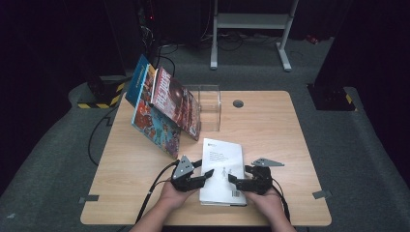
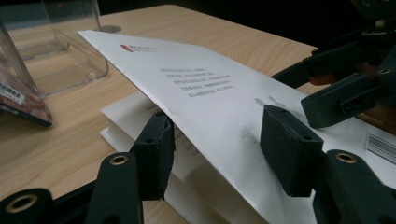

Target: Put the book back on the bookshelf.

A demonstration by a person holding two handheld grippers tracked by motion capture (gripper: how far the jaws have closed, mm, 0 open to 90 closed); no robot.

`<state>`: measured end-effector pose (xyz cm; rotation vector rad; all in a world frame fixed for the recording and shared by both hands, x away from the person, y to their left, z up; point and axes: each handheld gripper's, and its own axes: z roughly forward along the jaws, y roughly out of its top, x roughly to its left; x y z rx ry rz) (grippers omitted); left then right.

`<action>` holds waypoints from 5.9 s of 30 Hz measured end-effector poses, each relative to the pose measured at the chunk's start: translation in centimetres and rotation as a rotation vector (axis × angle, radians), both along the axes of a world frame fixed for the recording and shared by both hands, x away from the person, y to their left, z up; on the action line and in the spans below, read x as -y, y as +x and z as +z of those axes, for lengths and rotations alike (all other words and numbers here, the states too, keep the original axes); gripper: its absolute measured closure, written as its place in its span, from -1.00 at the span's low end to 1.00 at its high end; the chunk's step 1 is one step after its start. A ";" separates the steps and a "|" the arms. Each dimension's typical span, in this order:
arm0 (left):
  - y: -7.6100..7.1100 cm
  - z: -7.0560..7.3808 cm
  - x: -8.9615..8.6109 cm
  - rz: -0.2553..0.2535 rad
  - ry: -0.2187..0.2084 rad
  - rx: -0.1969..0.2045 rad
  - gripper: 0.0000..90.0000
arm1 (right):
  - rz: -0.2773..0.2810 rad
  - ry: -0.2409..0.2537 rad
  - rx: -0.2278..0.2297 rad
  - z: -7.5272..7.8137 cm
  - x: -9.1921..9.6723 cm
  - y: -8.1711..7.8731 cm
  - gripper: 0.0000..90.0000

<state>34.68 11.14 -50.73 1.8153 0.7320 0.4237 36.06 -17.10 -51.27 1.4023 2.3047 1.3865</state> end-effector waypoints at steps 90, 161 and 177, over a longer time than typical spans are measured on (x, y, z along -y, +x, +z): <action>-0.7 1.8 0.5 0.000 -0.043 0.070 0.12 | -0.002 0.129 0.125 2.6 1.8 -0.8 -0.39; -2.0 2.7 0.7 0.082 -0.056 0.131 0.10 | -0.033 0.006 0.508 4.5 1.0 -3.6 -0.19; -1.8 3.0 0.1 0.087 -0.083 0.127 -0.11 | -0.027 -0.005 0.516 4.8 1.0 -4.0 -0.26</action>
